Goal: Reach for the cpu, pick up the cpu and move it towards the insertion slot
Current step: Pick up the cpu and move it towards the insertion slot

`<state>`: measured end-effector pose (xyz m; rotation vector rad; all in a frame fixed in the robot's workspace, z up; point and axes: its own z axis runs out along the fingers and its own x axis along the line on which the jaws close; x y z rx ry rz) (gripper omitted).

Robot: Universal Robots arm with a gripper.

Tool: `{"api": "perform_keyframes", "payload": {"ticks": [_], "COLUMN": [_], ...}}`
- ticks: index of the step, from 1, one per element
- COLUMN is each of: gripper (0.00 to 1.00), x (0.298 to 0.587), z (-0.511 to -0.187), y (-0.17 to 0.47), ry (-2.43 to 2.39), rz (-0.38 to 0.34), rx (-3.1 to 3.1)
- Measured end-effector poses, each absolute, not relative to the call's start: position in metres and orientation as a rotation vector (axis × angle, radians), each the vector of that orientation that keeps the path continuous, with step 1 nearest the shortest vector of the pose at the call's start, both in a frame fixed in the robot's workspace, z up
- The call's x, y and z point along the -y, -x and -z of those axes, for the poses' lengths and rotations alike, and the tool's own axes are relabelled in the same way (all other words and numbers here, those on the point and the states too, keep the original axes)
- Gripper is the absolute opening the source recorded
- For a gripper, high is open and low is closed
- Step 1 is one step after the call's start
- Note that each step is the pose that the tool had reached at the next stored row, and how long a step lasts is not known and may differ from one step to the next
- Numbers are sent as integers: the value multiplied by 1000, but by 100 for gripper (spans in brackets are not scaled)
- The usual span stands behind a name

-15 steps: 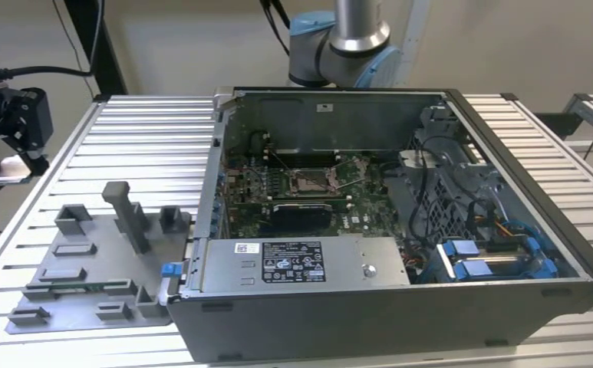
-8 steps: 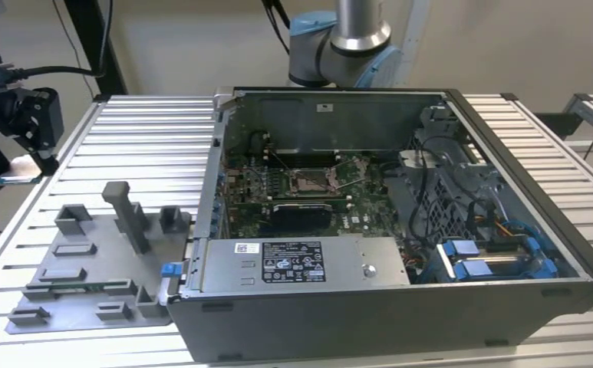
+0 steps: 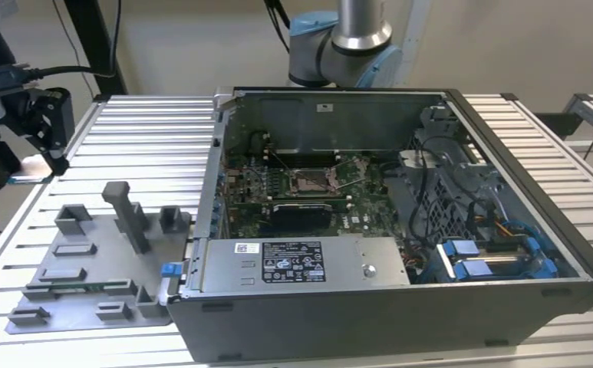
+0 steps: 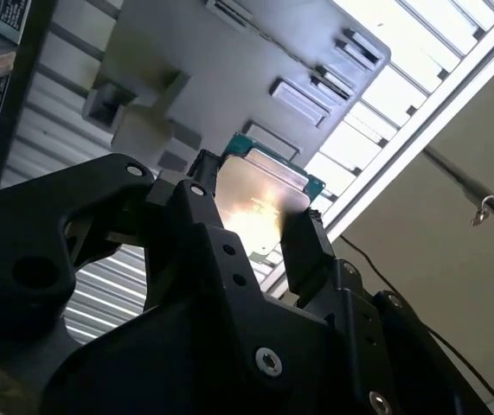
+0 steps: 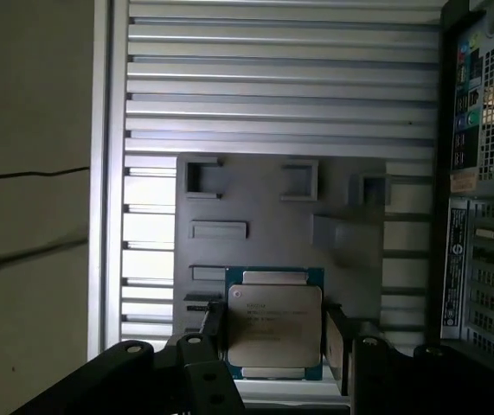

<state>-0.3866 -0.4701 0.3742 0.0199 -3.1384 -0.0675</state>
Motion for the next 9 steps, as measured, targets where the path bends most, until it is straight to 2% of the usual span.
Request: {"api": "perform_keyframes", "payload": {"ticks": [9], "gripper": [0], "x": [470], "z": [-374], "y": [373], "ry": [-20], "rz": [68], "rx": [3138]}}
